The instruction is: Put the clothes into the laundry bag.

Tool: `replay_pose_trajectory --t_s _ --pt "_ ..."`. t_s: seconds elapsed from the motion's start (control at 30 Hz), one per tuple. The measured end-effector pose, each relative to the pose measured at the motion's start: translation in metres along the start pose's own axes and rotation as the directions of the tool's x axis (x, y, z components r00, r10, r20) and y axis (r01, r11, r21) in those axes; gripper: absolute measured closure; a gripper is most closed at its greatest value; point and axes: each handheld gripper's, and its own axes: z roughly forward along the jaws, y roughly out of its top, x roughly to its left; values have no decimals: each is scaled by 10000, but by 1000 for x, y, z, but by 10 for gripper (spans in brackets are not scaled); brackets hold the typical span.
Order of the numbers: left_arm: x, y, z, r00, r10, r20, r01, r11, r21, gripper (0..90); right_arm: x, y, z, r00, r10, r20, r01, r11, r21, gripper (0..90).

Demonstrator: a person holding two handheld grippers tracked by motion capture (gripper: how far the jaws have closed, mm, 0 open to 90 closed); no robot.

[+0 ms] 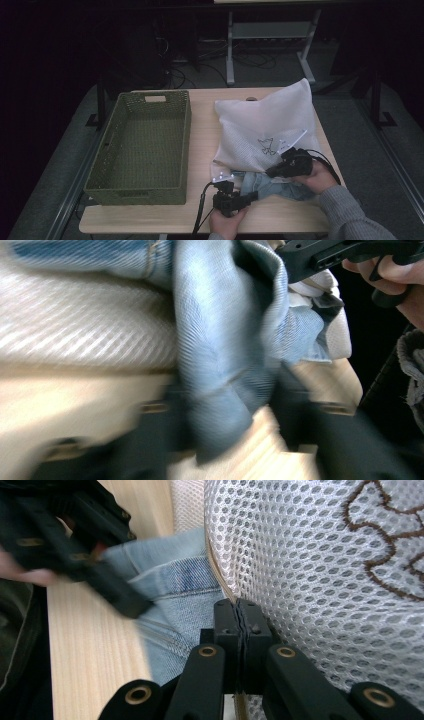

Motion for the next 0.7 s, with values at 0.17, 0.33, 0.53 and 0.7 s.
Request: replay_pose_trajectory --t_s 0.17,0.33,0.53,0.7 --pt "-3 15 11 9980 -376 507 420 9951 -891 848 5 2 -8 9998 -136 -138 131 9994 -335 881" --pt "-8 33 19 9919 -932 867 1079 9768 -1850 850 13 7 -25 9992 -395 -87 386 9952 -895 881" --pt "3 35 31 9857 -1411 917 1575 9656 -2071 848 13 3 -22 9987 -353 -378 315 9947 -974 882" --pt "6 27 26 9877 -1416 666 1525 9665 -2066 808 3 -4 -7 9981 94 -611 -144 9966 -816 882"
